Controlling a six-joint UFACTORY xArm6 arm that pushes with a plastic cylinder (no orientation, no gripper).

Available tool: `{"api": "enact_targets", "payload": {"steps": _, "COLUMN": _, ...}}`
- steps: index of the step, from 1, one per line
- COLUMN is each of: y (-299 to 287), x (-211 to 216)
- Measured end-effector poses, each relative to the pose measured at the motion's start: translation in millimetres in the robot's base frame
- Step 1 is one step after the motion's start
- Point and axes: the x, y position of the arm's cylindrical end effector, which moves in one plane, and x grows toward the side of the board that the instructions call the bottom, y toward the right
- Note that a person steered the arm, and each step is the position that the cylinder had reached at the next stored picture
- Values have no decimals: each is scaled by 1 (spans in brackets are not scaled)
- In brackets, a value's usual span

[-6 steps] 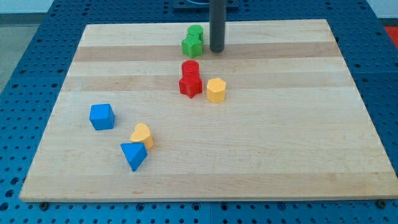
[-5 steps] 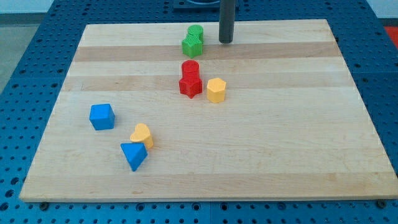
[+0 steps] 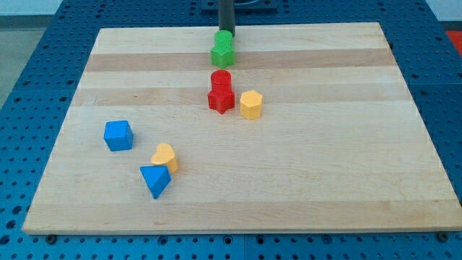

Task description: Push the green blocks into the red circle

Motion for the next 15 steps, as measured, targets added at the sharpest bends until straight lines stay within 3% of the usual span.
{"api": "enact_targets", "payload": {"steps": 3, "y": -4, "x": 65}}
{"api": "enact_targets", "payload": {"steps": 6, "y": 15, "x": 59}}
{"api": "enact_targets", "payload": {"steps": 8, "y": -43, "x": 56}}
{"api": "enact_targets", "payload": {"steps": 10, "y": -53, "x": 84}}
{"api": "enact_targets", "payload": {"steps": 15, "y": 23, "x": 69}}
